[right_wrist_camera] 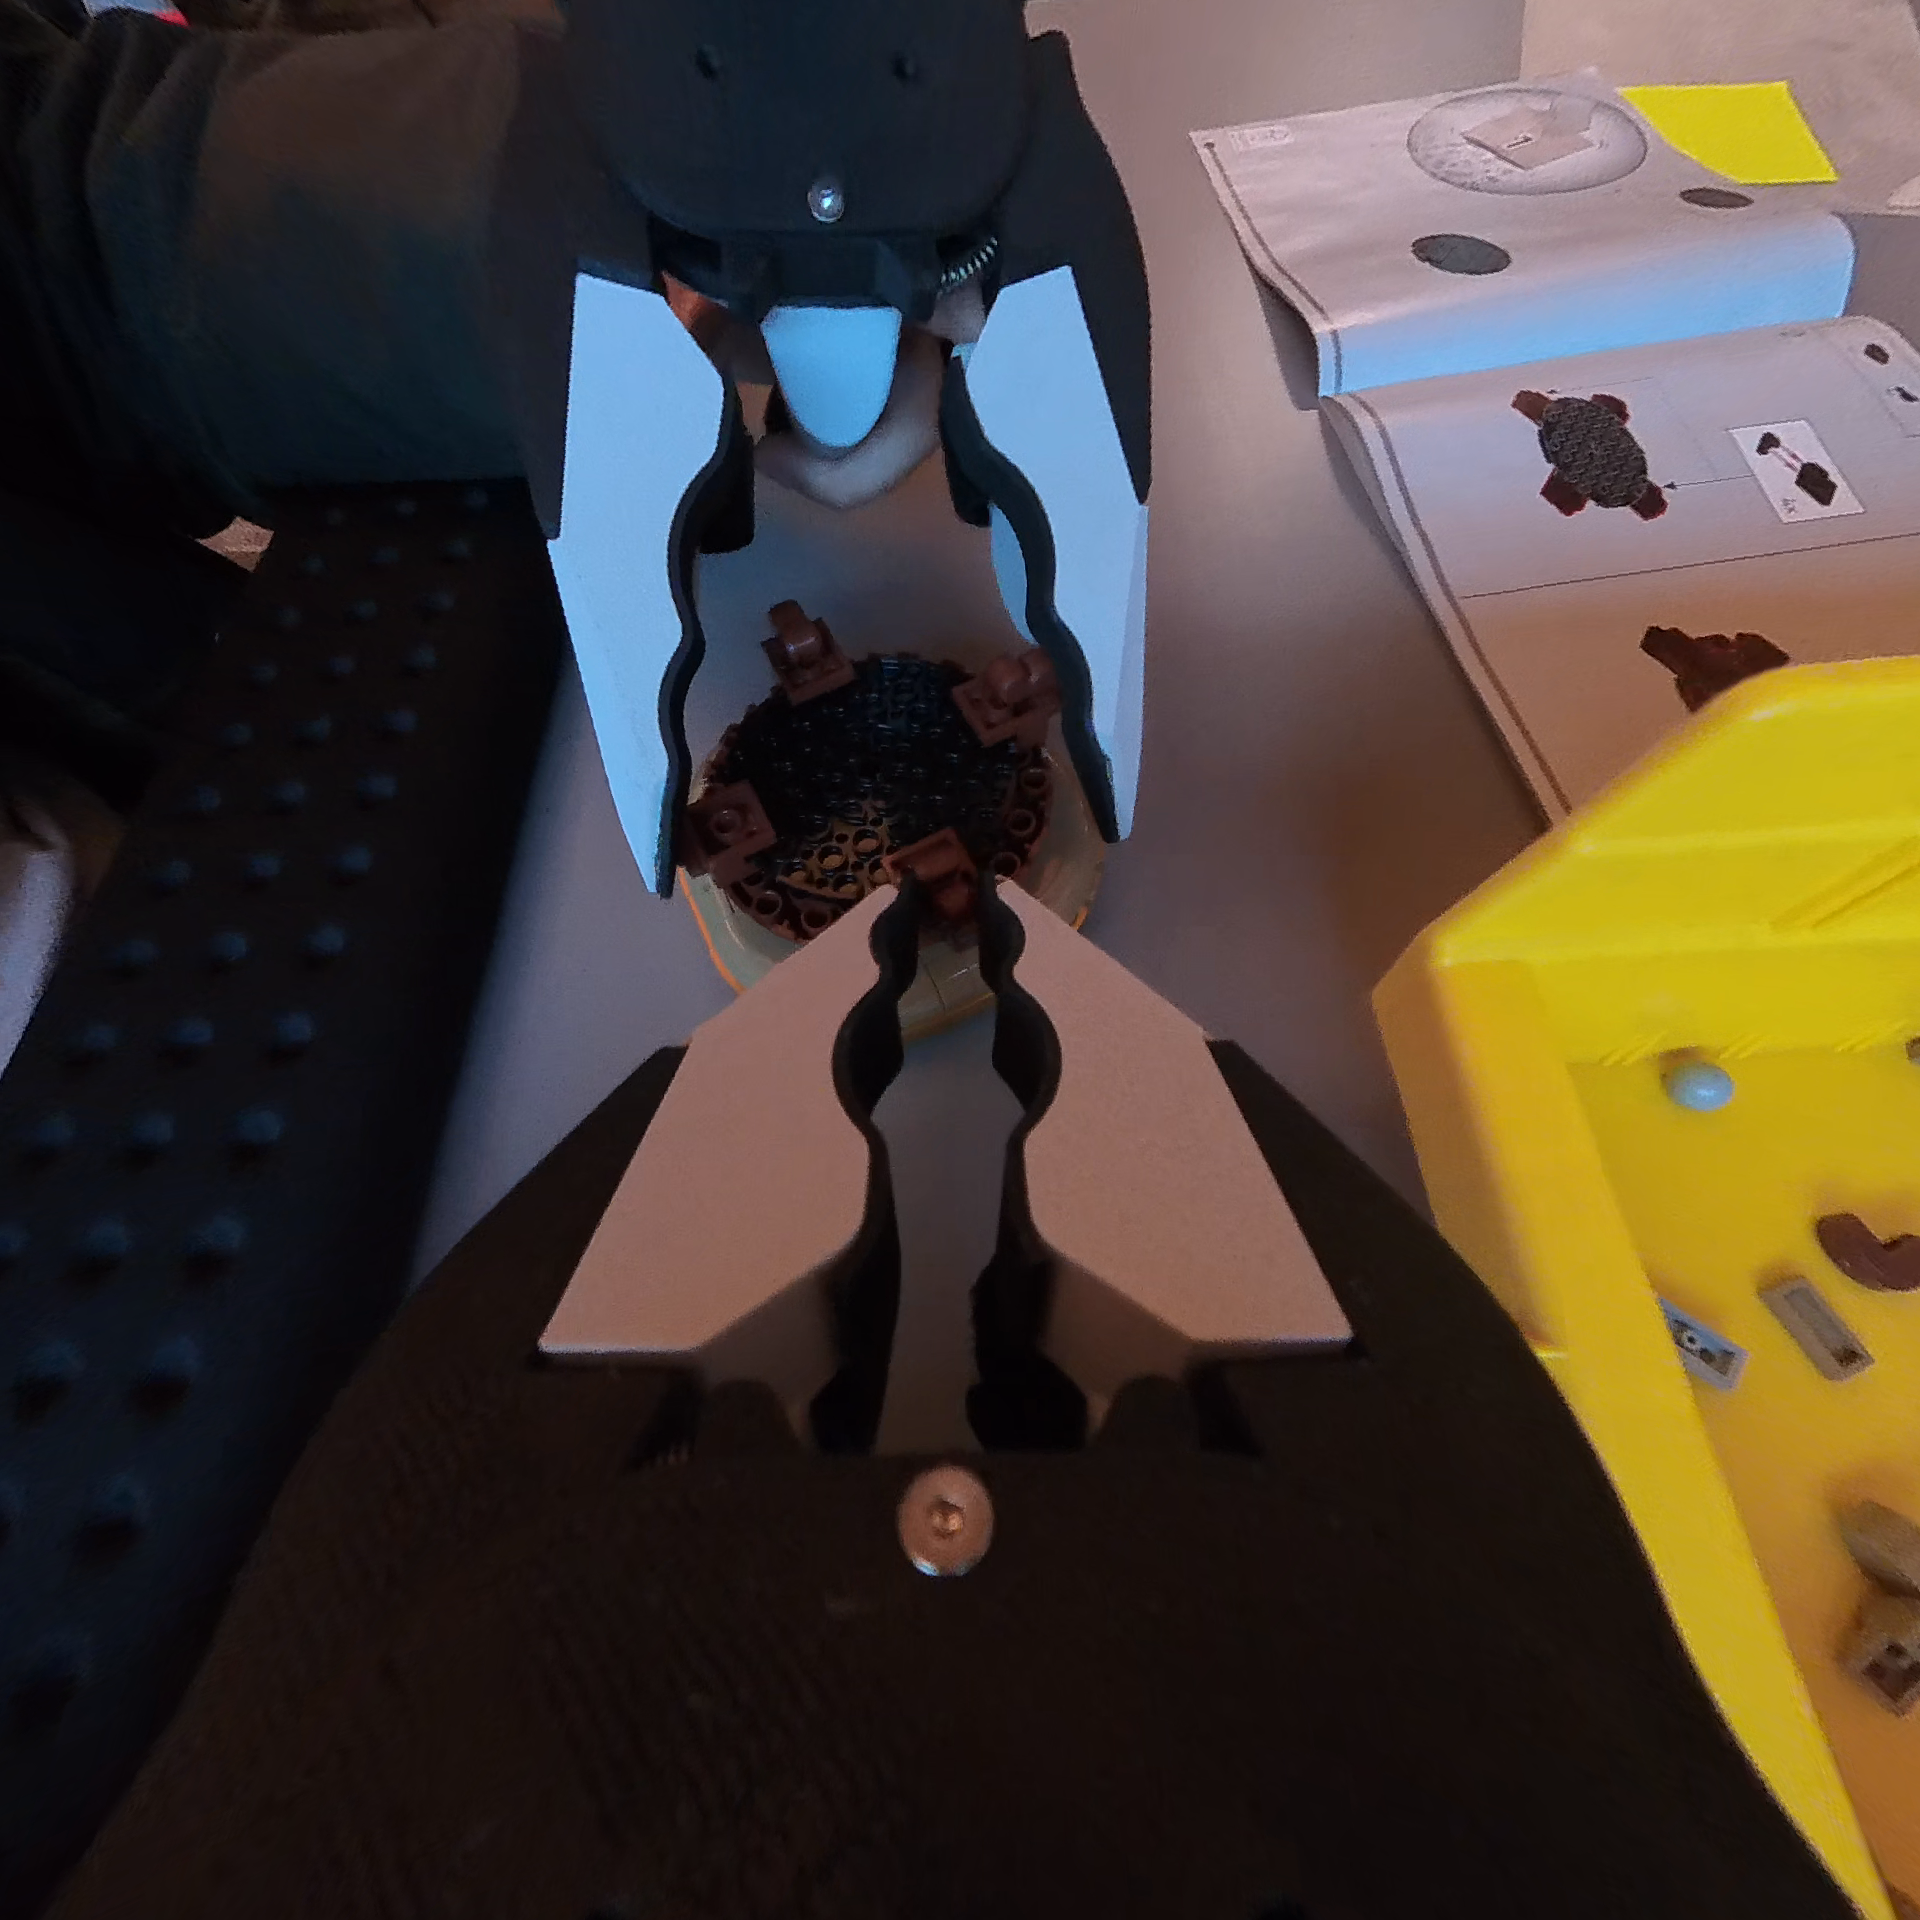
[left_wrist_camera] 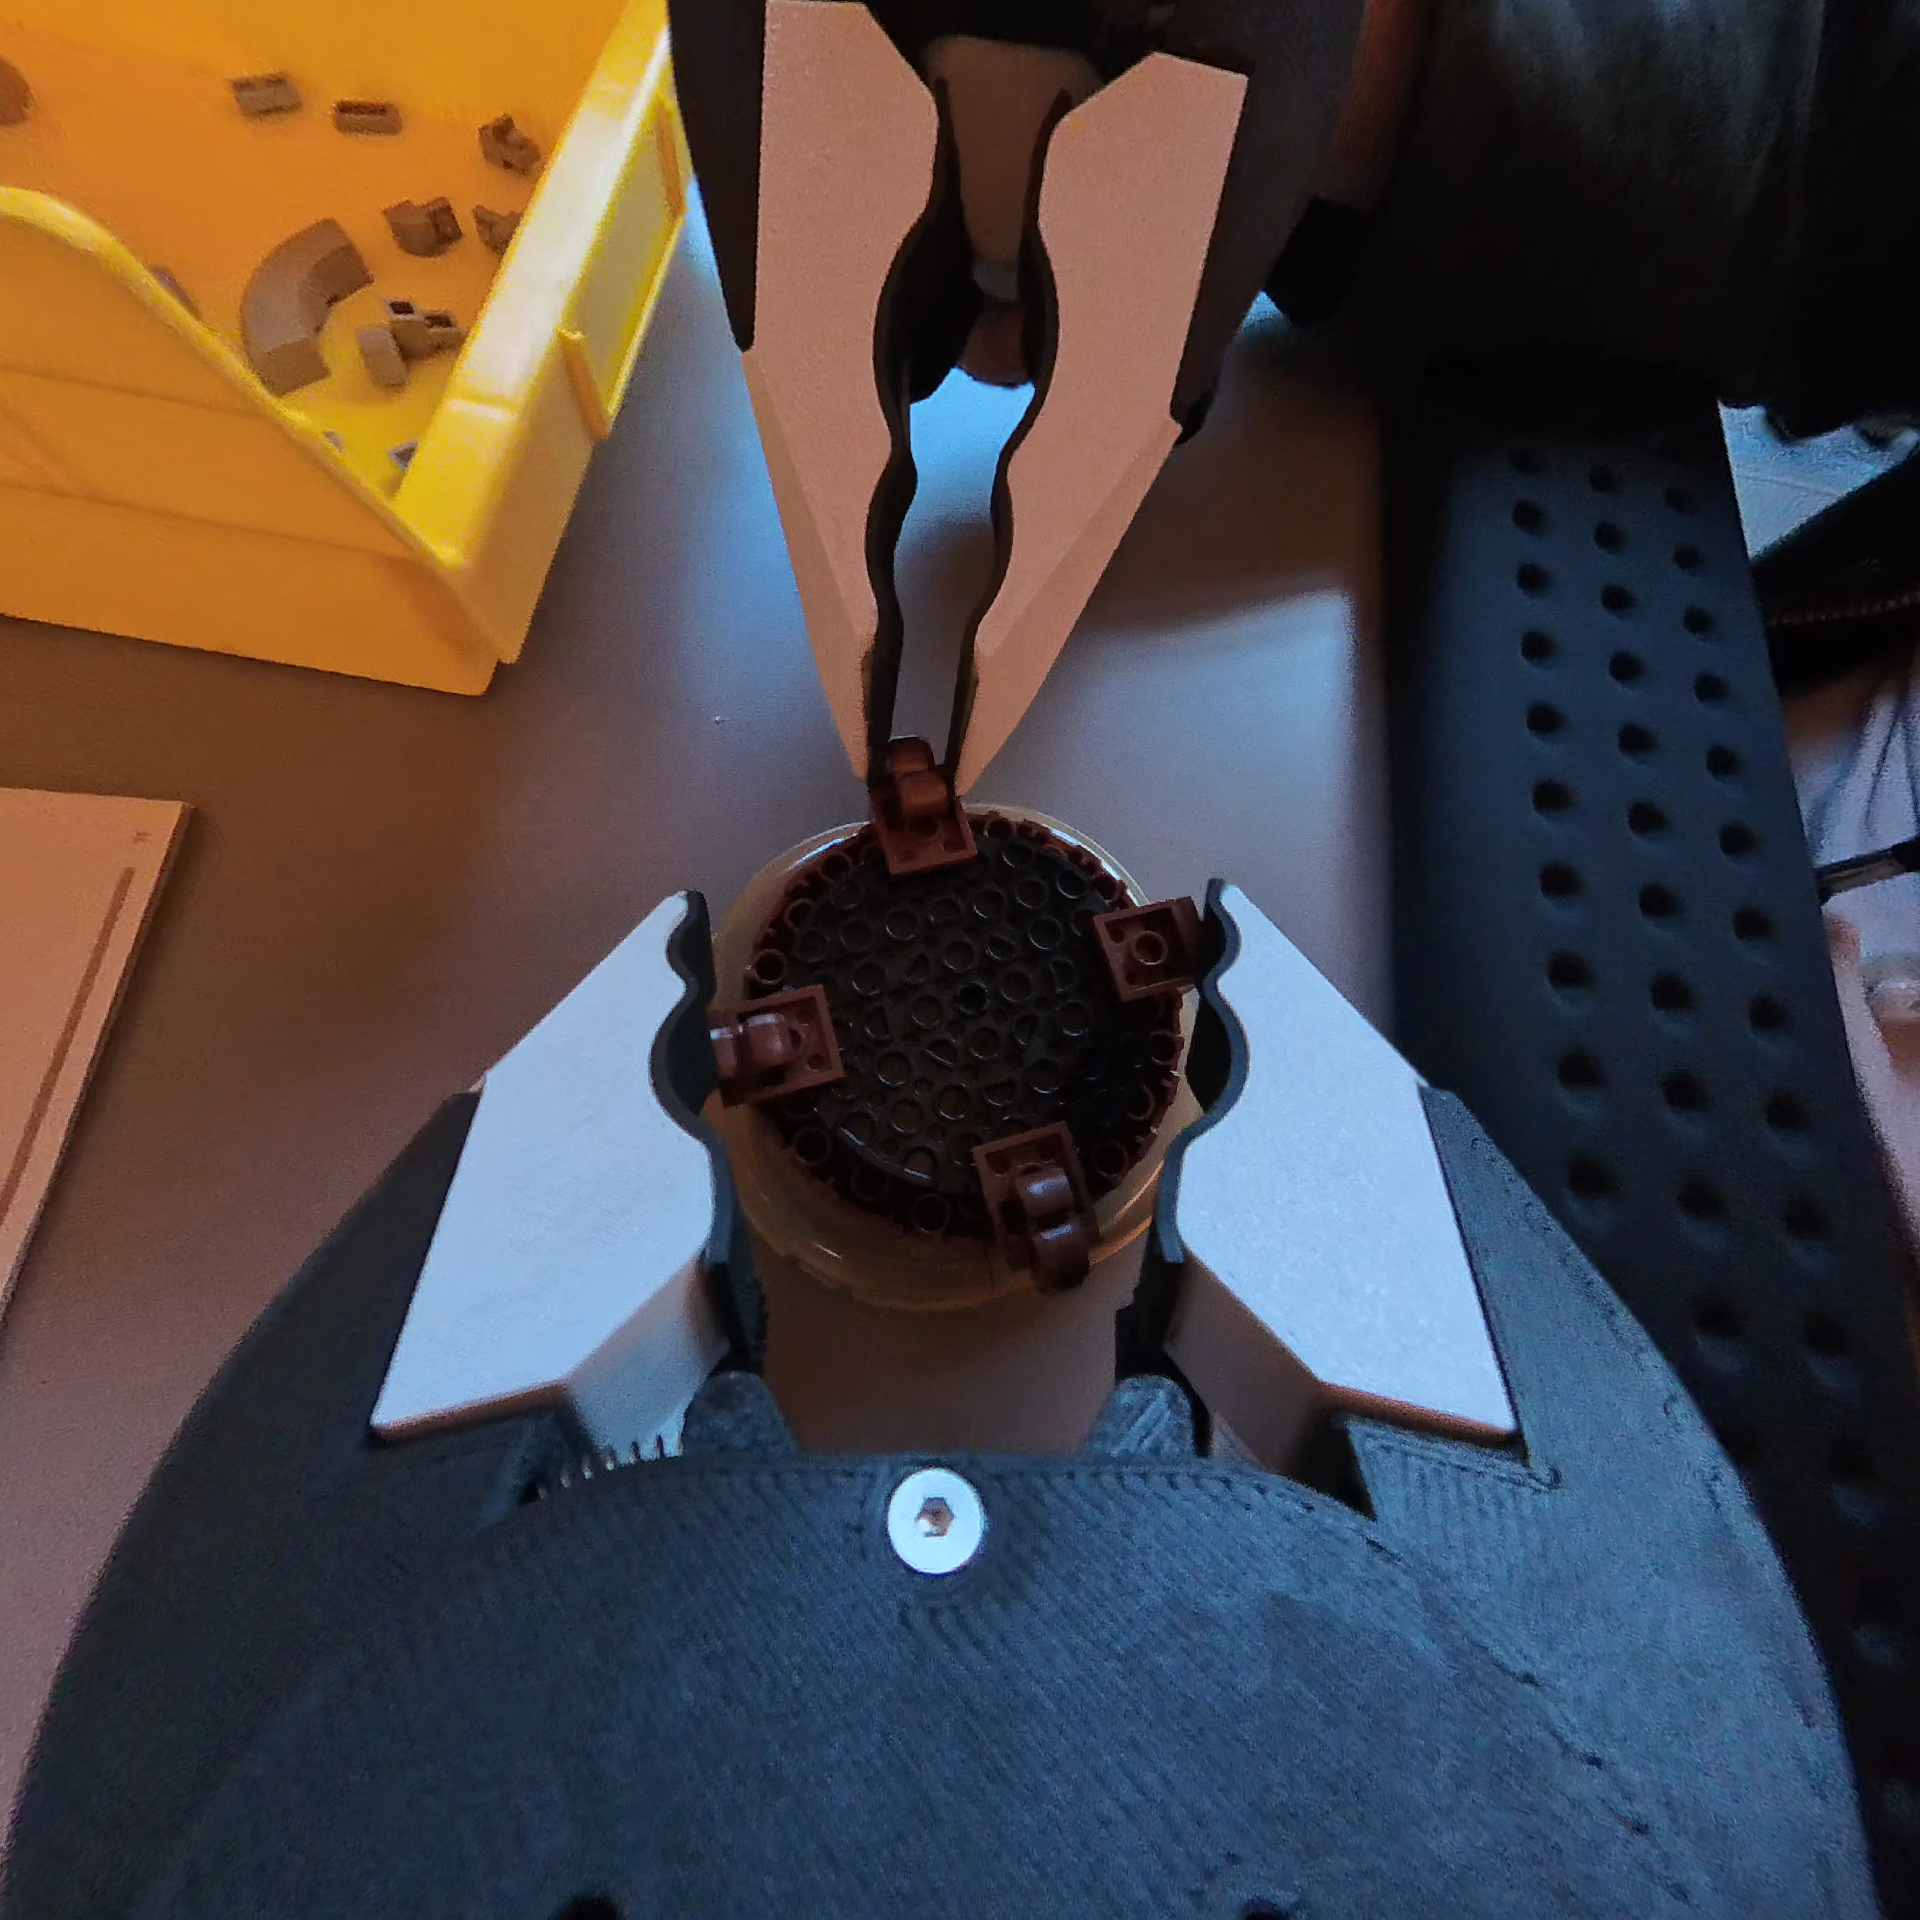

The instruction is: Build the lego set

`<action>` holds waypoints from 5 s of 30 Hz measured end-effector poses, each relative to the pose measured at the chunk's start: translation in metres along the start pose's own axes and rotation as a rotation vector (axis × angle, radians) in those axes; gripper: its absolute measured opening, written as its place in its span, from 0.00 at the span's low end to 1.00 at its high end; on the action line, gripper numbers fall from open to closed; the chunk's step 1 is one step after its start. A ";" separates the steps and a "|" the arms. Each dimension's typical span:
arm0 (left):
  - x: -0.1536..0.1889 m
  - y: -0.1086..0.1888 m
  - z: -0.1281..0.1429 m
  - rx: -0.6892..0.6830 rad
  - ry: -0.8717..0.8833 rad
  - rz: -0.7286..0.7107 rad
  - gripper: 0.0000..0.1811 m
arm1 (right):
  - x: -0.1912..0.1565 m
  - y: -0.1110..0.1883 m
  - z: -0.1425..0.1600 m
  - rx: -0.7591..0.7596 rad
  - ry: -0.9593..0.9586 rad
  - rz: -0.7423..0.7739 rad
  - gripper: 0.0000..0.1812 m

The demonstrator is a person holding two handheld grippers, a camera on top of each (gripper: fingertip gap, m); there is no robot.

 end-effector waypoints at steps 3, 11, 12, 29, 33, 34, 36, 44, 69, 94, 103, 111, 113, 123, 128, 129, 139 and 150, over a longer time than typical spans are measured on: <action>0.002 0.002 0.001 0.004 -0.045 -0.007 0.52 | -0.004 0.001 0.001 -0.007 0.015 -0.001 0.05; 0.009 0.006 -0.008 0.034 -0.165 -0.085 0.45 | -0.003 0.001 0.001 -0.027 -0.016 0.014 0.04; 0.009 0.005 -0.007 0.024 -0.201 -0.112 0.43 | -0.003 0.001 0.001 -0.029 -0.010 0.019 0.04; 0.011 0.001 -0.001 0.084 -0.176 -0.074 0.41 | -0.003 0.002 0.001 0.006 0.046 -0.022 0.03; 0.012 0.002 0.001 0.102 -0.168 -0.053 0.41 | 0.002 0.007 0.007 -0.025 0.034 -0.009 0.03; 0.012 0.003 0.001 0.105 -0.167 -0.049 0.41 | 0.006 0.010 0.012 -0.041 0.028 0.011 0.03; 0.012 0.003 0.001 0.109 -0.175 -0.052 0.41 | 0.010 0.014 0.017 -0.030 0.012 0.007 0.03; 0.011 0.004 0.000 0.140 -0.171 -0.026 0.41 | 0.006 0.066 -0.040 0.446 -0.403 -0.407 0.02; -0.008 0.038 0.013 0.108 0.011 -0.093 0.60 | 0.029 0.051 -0.033 0.307 -0.120 0.122 0.15; -0.020 0.039 0.002 0.187 0.077 -0.085 0.53 | 0.002 0.026 -0.008 0.088 0.043 0.011 0.12; -0.003 -0.007 -0.017 0.082 -0.110 -0.219 0.52 | 0.004 0.011 0.009 -0.009 -0.001 -0.058 0.03; 0.006 -0.012 -0.012 0.105 -0.263 -0.268 0.37 | 0.000 0.013 0.011 -0.025 0.026 -0.066 0.03; 0.006 -0.012 -0.012 0.130 -0.234 -0.249 0.37 | 0.000 0.014 0.011 -0.037 0.036 -0.058 0.03; 0.006 -0.010 -0.010 0.141 -0.224 -0.241 0.37 | 0.006 0.027 0.022 -0.076 -0.006 -0.054 0.03; 0.006 -0.010 -0.010 0.159 -0.228 -0.229 0.37 | 0.016 0.069 -0.023 0.333 -0.307 -0.240 0.03; 0.006 -0.009 -0.010 0.159 -0.231 -0.228 0.37 | 0.016 0.084 -0.035 0.448 -0.374 -0.328 0.02; 0.012 -0.005 -0.008 0.136 -0.231 -0.185 0.38 | 0.057 0.097 -0.029 0.557 -0.554 -0.185 0.02; -0.022 0.039 -0.009 0.260 0.016 -0.211 0.44 | 0.116 0.109 0.002 0.433 -0.481 0.464 0.17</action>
Point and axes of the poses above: each gripper's, where its closed fingertips meet, y back along the fingers, z out of its underside, x = y × z across the jaws, the point moved 2 cm from there along y, back along the fingers, and after that the axes turned 9 degrees about -x, right-handed, at the moved point
